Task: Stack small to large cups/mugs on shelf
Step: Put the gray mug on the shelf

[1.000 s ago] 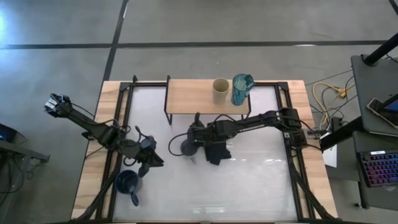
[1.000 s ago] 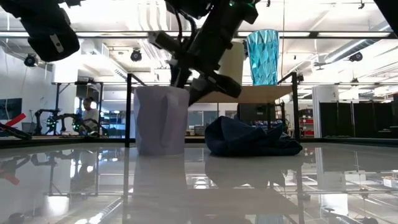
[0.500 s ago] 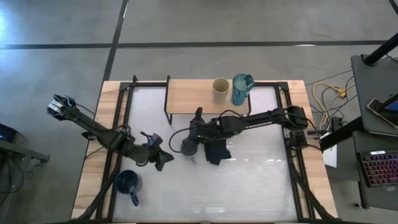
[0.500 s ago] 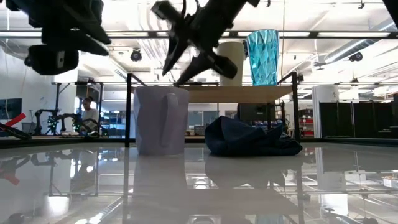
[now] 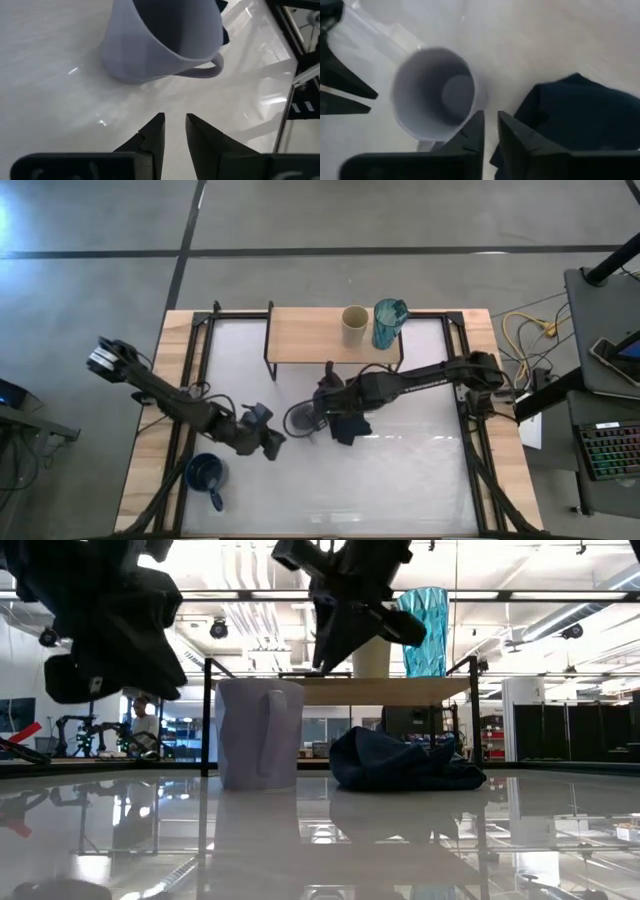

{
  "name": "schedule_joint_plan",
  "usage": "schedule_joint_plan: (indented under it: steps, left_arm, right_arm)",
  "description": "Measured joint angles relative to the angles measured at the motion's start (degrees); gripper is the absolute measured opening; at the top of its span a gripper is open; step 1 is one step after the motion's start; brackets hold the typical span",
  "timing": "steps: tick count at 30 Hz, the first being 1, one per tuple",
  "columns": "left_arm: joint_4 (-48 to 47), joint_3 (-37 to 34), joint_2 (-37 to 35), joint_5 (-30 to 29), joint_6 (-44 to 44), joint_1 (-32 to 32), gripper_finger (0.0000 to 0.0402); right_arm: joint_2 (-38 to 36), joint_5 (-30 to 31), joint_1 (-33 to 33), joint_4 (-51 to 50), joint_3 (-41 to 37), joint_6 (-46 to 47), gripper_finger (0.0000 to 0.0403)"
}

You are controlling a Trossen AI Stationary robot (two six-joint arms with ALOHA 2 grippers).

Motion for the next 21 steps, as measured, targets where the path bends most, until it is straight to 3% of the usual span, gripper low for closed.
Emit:
schedule_joint_plan:
  steps: [4,21]
  left_arm:
    - [0.2,0.3,2.0,-1.1,0.0,0.7,0.0063]
    - [-0.2,-0.1,2.4,-3.0,2.6,4.7,0.0063]
  right_arm:
    - [1.4,0.2,0.1,0.2,0.0,0.4,0.0013]
    - [4.4,-3.0,0.4,5.1,0.1,0.0,0.0013]
